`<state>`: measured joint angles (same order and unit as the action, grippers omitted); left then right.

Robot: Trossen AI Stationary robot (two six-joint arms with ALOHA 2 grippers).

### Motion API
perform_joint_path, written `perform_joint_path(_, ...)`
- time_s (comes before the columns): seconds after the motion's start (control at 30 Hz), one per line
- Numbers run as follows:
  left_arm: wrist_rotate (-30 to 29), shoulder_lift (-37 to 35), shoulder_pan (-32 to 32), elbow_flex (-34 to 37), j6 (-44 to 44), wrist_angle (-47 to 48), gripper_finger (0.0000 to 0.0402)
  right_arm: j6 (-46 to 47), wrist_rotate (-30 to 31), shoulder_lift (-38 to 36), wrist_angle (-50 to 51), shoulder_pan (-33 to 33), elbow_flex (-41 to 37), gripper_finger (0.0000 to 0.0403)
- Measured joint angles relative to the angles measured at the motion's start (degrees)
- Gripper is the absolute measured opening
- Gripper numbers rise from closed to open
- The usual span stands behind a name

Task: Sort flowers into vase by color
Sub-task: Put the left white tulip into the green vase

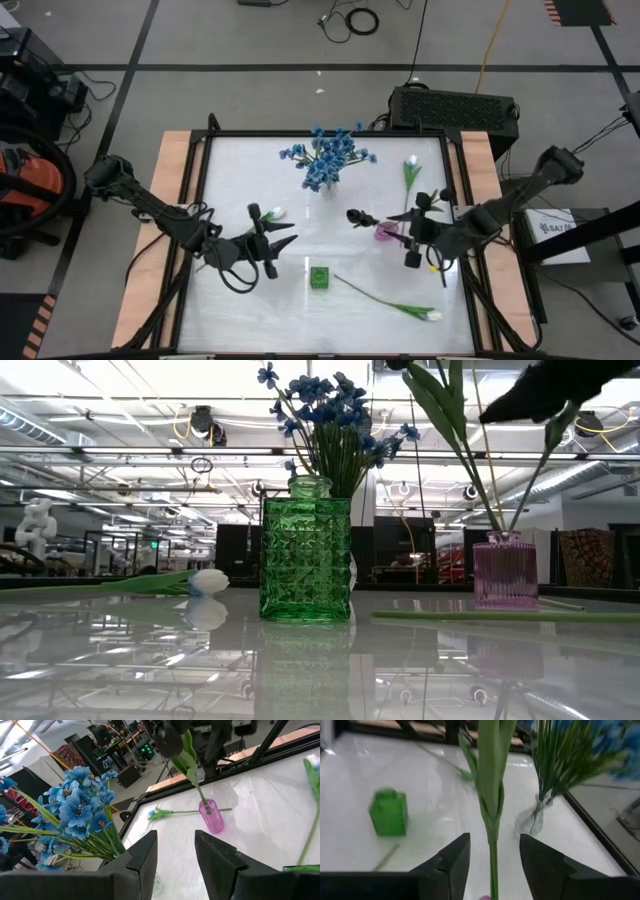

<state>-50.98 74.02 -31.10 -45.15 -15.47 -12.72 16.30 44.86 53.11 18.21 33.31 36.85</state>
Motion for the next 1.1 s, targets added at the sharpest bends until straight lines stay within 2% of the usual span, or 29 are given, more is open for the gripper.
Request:
perform_joint_path(0.13, 0.00, -0.02, 0.94, 0.00, 1.58, 2.68, 0.0139, -0.62, -0.06, -1.59, -0.54, 1.44, 3.26, 0.0166)
perform_joint_path(0.27, 0.13, -0.02, 1.53, 0.00, 7.73, 10.55, 0.0139, -1.86, -0.11, -1.65, -0.92, 4.40, 9.12, 0.0166)
perform_joint_path(0.4, 1.03, -0.02, 1.58, 0.00, 18.99, 19.01, 0.0139, -4.69, 0.45, 0.11, -0.89, 7.90, 13.58, 0.0166)
perform_joint_path(0.53, 8.60, -0.02, 2.80, 0.00, 32.72, 28.54, 0.0139, -6.33, 1.83, 2.20, -0.76, 10.40, 16.32, 0.0167)
perform_joint_path(0.77, 9.97, -0.02, 2.85, 0.46, 57.29, 46.36, 0.0139, -6.42, 1.79, 4.42, 0.56, 13.30, 19.00, 0.0167)
perform_joint_path(0.97, 12.70, -0.02, 1.27, 0.46, 68.96, 58.16, 0.0139, -5.06, 1.79, 4.48, 0.55, 15.04, 19.64, 0.0167)
perform_joint_path(1.1, 16.76, -0.02, 1.18, 0.74, 71.93, 60.45, 0.0139, -5.01, 1.77, 4.50, 0.59, 15.62, 19.64, 0.0167)
